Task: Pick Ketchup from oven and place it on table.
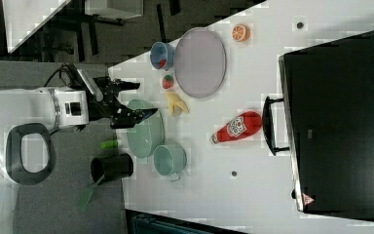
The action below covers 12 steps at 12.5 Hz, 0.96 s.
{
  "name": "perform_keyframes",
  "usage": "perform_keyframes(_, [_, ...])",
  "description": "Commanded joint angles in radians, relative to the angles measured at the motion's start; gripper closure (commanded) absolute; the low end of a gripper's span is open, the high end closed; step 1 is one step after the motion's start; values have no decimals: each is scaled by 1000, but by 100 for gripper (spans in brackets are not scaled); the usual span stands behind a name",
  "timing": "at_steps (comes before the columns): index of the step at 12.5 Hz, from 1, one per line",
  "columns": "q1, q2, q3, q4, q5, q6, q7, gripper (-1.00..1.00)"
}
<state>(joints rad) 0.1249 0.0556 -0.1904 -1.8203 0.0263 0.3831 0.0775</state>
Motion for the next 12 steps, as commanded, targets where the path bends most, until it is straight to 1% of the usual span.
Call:
perform_keyframes(1, [6,-32,10,108,10,-158,9,-100])
perform_keyframes(3, [6,-32,10,174,-4,-296,13,-100])
perform_keyframes(6, [6,-33,8,234,-42,-390,55,-100])
perform_keyframes(12, [6,-29,9,241,-44,-407,55,-100])
